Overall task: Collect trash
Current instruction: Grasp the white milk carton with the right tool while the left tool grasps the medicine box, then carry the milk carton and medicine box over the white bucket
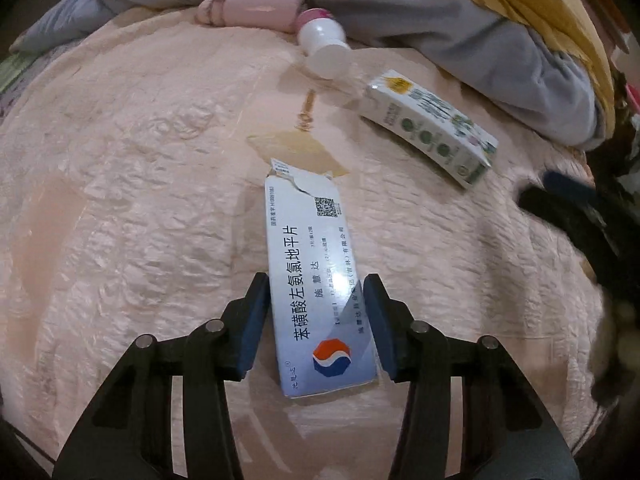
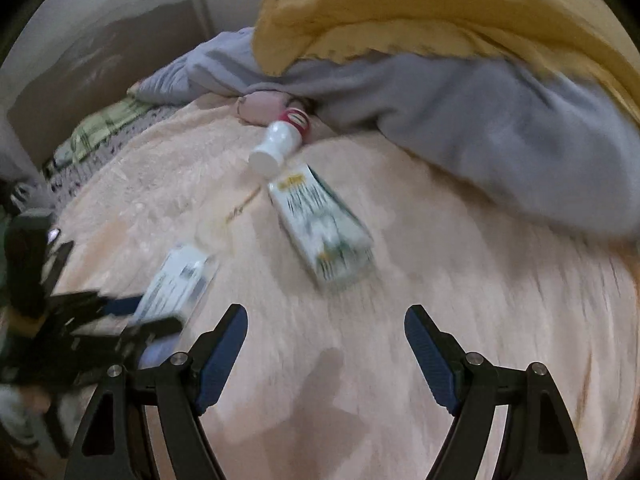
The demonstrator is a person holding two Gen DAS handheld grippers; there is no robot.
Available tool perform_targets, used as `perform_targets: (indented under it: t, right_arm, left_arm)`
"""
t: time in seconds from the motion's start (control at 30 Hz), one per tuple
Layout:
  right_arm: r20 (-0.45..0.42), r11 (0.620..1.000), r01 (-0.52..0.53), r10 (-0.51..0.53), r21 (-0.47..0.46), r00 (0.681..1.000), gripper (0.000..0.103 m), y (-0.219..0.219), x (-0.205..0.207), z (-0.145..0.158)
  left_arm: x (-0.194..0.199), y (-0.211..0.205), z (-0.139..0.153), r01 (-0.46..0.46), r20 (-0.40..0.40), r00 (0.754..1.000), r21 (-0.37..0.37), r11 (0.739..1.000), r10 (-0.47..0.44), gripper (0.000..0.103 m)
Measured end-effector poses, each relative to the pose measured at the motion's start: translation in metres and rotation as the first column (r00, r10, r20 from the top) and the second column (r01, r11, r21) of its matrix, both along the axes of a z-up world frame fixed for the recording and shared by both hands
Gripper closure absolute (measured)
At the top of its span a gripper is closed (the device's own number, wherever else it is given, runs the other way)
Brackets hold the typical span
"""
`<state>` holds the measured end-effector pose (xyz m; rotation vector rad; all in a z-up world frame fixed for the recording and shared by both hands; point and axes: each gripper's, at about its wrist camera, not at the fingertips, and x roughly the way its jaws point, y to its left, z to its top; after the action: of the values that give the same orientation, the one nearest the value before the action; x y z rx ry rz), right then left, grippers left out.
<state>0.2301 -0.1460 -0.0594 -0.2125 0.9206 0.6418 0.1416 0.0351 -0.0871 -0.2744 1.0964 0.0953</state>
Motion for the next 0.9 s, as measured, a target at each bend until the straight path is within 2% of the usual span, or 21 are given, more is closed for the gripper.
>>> perform_targets:
  t: [0.1,0.13,0.23,0.27,0.33,0.37,0.5,0.6,0.73,0.9]
  right_arm:
    - [0.024,0.997,-0.024,0.026,-0.074,0.999,0.023,0.036,0.030,-0.005]
    - [0.013,0.994,-0.038,0.040,-0.098,0.999,0.019,0.046,0.039,-0.010]
    - [-0.003,0.980,-0.069,0.070,-0.184,0.998,0.019,0.075,0.061,-0.027]
    - [0.000,0.979,-0.066,0.067,-0.193,0.998,0.026,0.078,0.063,-0.030]
    - [-0.016,0.983,-0.057,0.055,-0.176,0.998,0.046,0.077,0.067,-0.035]
    - [-0.032,0.986,-0.045,0.040,-0.159,0.999,0.047,0.073,0.065,-0.035]
    - [-0.047,0.992,-0.027,0.021,-0.123,0.999,0.049,0.044,0.036,-0.024]
    - [-0.039,0.995,0.008,-0.012,-0.099,0.999,0.049,0.007,0.002,-0.011]
    - [-0.028,0.993,0.095,-0.097,-0.066,0.995,0.050,-0.046,-0.043,0.000]
    - [-0.038,0.973,0.232,-0.232,-0.005,0.972,0.050,-0.112,-0.093,0.002]
  left_arm:
    - [0.000,0.004,-0.001,-0.006,-0.003,1.000,-0.023,1.000,0.006,0.057]
    - [-0.001,0.004,-0.001,-0.005,-0.003,1.000,-0.023,1.000,0.005,0.057]
    - [-0.001,0.006,-0.002,-0.007,-0.004,1.000,-0.042,0.999,0.007,0.056]
    - [-0.002,0.006,-0.002,-0.009,-0.004,1.000,-0.048,0.999,0.009,0.056]
    - [-0.001,0.007,-0.003,-0.015,-0.002,1.000,-0.058,0.998,0.015,0.056]
    - [0.000,0.006,-0.002,-0.017,-0.001,1.000,-0.058,0.998,0.017,0.056]
    - [-0.002,-0.001,0.000,0.001,0.019,1.000,-0.080,0.997,0.000,0.057]
    - [-0.010,-0.019,0.006,0.044,0.033,0.999,-0.069,0.997,-0.041,0.057]
    - [-0.021,-0.042,0.014,0.092,0.055,0.995,-0.064,0.994,-0.089,0.057]
    - [-0.034,-0.075,0.024,0.149,0.074,0.987,-0.054,0.987,-0.145,0.057]
